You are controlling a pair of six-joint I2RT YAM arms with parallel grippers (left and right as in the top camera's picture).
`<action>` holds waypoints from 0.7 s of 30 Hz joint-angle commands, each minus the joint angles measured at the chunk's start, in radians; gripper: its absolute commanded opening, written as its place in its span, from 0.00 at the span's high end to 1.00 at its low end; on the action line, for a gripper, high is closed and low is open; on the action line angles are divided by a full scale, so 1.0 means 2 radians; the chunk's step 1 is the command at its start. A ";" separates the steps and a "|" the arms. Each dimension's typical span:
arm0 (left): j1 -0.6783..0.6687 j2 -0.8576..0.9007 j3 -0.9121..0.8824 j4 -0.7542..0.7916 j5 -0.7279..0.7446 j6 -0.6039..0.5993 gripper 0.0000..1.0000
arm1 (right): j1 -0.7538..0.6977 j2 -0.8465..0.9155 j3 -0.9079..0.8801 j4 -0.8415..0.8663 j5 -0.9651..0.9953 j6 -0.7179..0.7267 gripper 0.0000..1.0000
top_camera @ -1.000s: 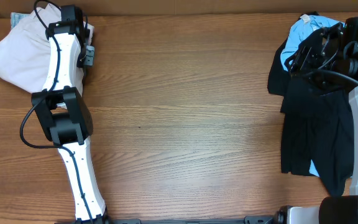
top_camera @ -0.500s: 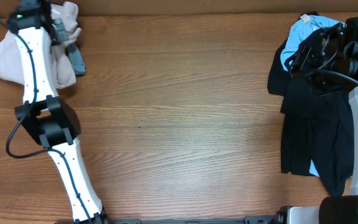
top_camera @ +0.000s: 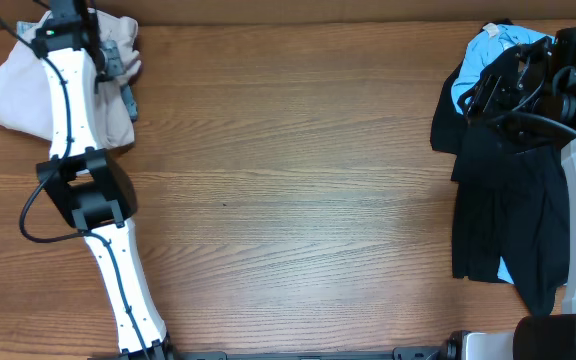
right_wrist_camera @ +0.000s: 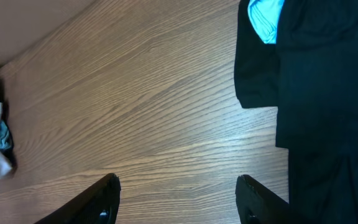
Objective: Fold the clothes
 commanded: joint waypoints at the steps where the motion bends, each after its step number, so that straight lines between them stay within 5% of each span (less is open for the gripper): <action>1: -0.015 0.015 -0.006 0.006 0.002 0.034 0.80 | 0.000 0.003 -0.003 -0.001 0.003 0.000 0.37; 11: -0.019 -0.027 0.060 -0.069 0.003 0.037 0.02 | 0.000 0.003 -0.002 -0.002 0.003 0.000 0.37; 14: -0.019 -0.063 0.101 -0.115 0.003 0.037 0.00 | 0.000 0.002 0.002 -0.003 0.006 -0.007 0.27; 17: -0.020 -0.107 0.136 -0.162 0.004 0.037 0.00 | 0.000 -0.001 0.021 -0.015 0.012 -0.014 0.04; 21: -0.023 -0.171 0.152 -0.210 0.036 0.036 0.00 | 0.000 -0.015 0.060 -0.047 0.034 -0.014 0.00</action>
